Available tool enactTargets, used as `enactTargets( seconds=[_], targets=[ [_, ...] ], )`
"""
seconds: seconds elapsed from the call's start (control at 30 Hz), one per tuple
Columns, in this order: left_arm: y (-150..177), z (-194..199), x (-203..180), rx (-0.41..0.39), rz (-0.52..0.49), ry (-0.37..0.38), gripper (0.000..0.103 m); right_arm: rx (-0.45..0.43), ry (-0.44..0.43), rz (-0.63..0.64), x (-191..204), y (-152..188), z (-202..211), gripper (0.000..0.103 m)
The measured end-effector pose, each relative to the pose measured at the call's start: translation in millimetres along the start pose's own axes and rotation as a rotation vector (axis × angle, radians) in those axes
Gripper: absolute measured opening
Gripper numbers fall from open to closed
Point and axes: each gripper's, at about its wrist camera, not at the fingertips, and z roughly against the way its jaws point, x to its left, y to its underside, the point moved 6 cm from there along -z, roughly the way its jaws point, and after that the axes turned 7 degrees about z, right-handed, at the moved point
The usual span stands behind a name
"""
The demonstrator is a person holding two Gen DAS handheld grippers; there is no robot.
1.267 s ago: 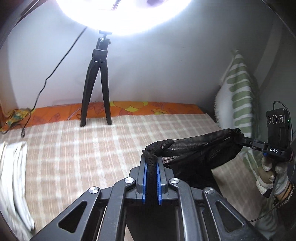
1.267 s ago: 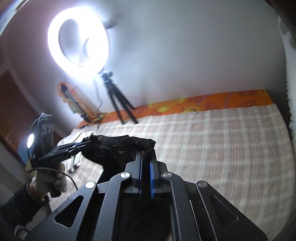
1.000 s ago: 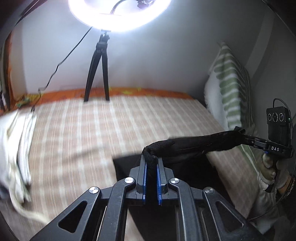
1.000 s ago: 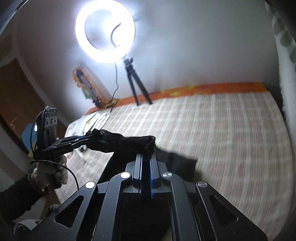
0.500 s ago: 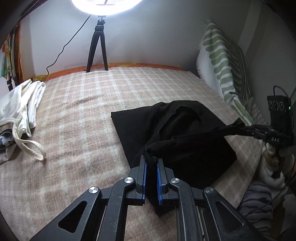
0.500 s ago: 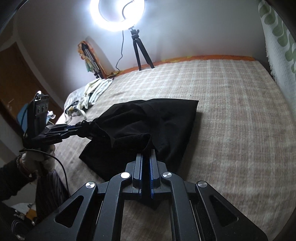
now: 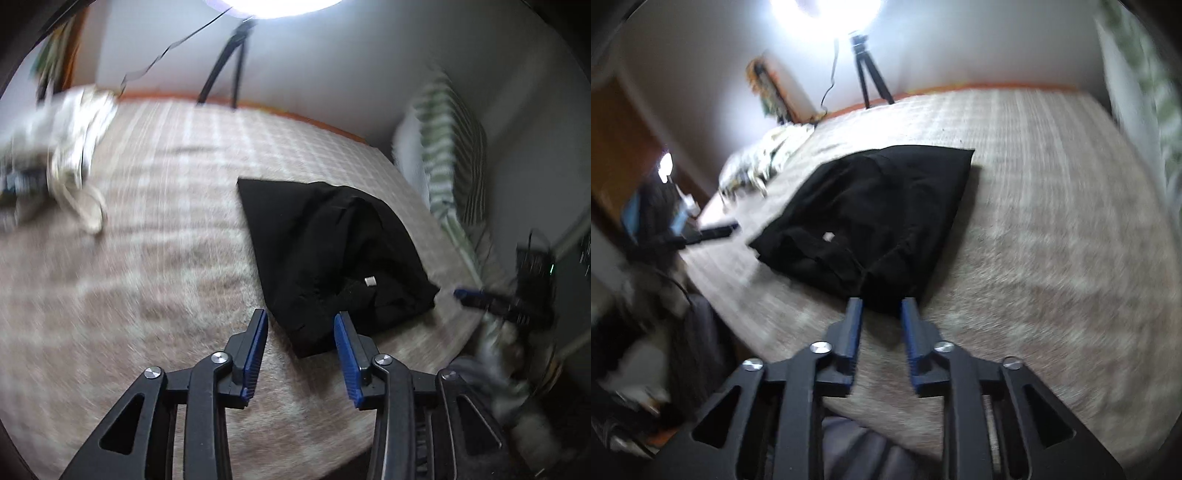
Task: Fold small clothes
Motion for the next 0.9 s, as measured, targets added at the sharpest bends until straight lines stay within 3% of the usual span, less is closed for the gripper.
enactTargets(
  seconds=[0.07,0.2,0.3,0.4,0.43,0.47,0.53,0.77,0.9],
  targets=[
    [-0.3,-8.9,2.5,0.027,0.052,0.021,0.04,0.003,-0.045,-0.084,-4.3,-0.7,-5.2,0.035],
    [3.4,-25.8,-0.3,0.078,0.105,0.044,0.04,0.009,-0.131,-0.24,-15.1,-2.5,-19.3,0.035],
    [7.9,-34.1,-3.5,0.098,0.109,0.044,0.032,0.016,-0.152,-0.3,-21.3,-2.2,-27.7,0.036],
    [9.8,-40.3,-5.7,0.103,0.094,0.017,0.015,0.02,-0.151,-0.301,-21.6,-4.0,-34.0,0.028],
    [10.0,-41.0,-5.1,0.103,0.091,0.009,0.009,0.031,-0.134,-0.285,-20.7,-4.2,-36.7,0.013],
    [10.0,-41.7,-4.8,0.103,0.09,0.004,0.009,0.04,-0.125,-0.274,-20.4,-4.7,-38.5,0.006],
    [8.8,-40.3,-4.4,0.101,0.098,0.009,0.004,0.036,-0.113,-0.254,-18.7,-6.2,-36.4,0.003],
    [3.6,-15.2,-8.4,0.062,0.074,0.018,0.002,-0.06,-0.171,-0.246,-11.9,-20.3,6.5,0.0],
    [9.6,-23.0,-4.8,0.087,0.067,0.0,0.002,-0.027,-0.101,-0.253,-18.8,-13.1,1.0,0.005]
  ],
)
